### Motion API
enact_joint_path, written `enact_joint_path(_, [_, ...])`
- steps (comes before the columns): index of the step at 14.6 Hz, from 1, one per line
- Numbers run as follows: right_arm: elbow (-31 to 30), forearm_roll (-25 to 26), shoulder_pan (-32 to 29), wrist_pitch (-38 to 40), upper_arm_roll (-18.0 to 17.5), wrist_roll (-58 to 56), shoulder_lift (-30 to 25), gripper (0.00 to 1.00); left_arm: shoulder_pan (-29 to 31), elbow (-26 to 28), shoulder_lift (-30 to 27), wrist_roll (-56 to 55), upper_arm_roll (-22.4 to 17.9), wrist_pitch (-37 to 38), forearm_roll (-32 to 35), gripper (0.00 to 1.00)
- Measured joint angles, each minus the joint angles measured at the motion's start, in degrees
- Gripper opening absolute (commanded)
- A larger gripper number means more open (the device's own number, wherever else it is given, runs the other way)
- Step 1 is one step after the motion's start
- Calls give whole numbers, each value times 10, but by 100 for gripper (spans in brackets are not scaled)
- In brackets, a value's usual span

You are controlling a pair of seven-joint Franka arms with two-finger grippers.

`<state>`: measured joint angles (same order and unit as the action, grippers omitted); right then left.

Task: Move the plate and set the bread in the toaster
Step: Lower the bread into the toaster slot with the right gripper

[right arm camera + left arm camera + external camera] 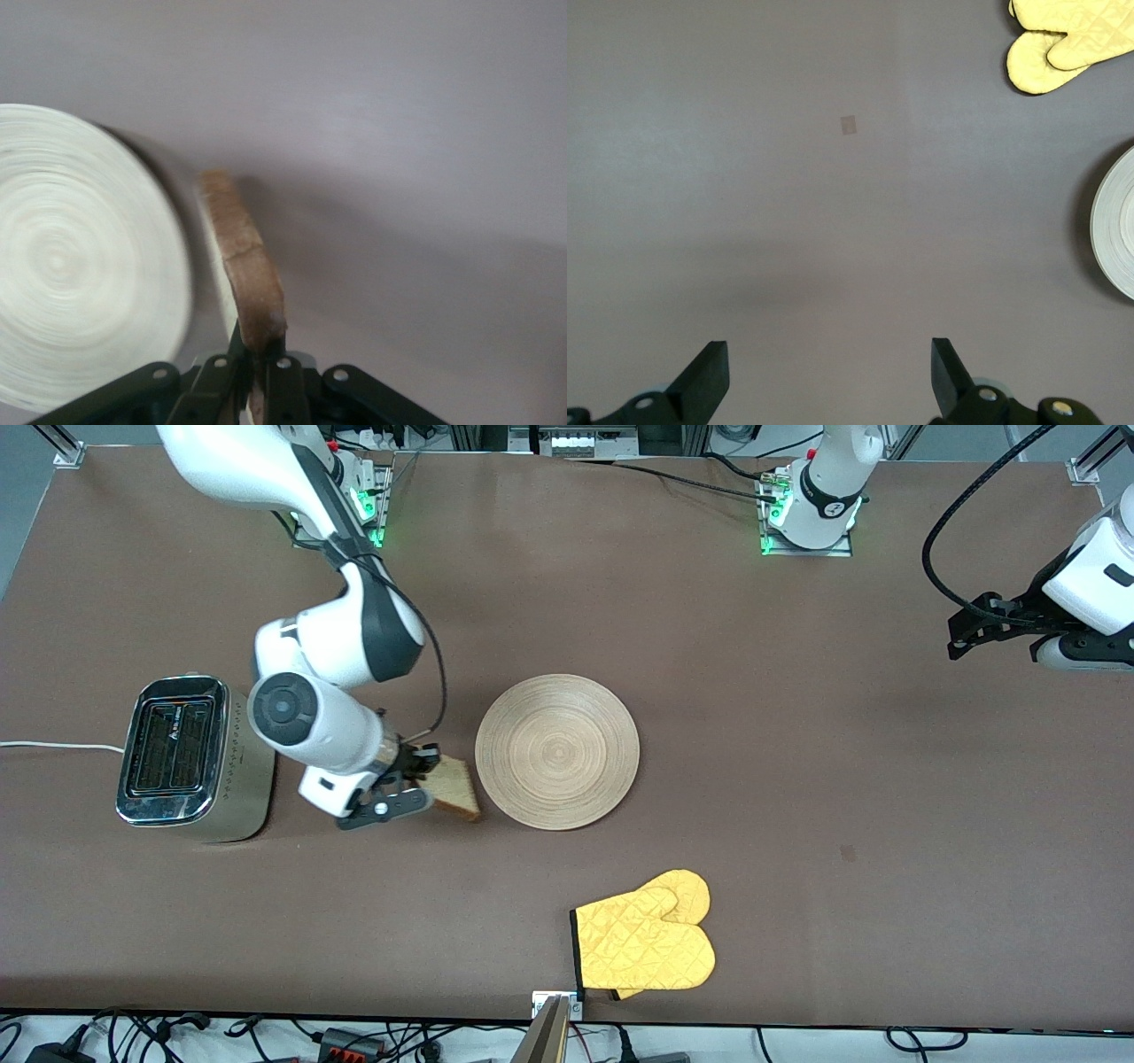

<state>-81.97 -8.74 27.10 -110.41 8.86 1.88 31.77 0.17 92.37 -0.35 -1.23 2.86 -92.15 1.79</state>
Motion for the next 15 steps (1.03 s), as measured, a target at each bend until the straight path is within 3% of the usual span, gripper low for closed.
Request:
enact_joint_path(6, [3,73,-3,124,118,-4,-56,0,1,0,1,0,0,-2,0,100])
enact_joint_path(11, [47,105,-5,244,175,-5,-76,0,1,0,1,0,1,-2,0,100])
enact_joint_path(15, [51,170,-8,261,192,-15,-73,0,0,-5,1,0,3,-2,0,100])
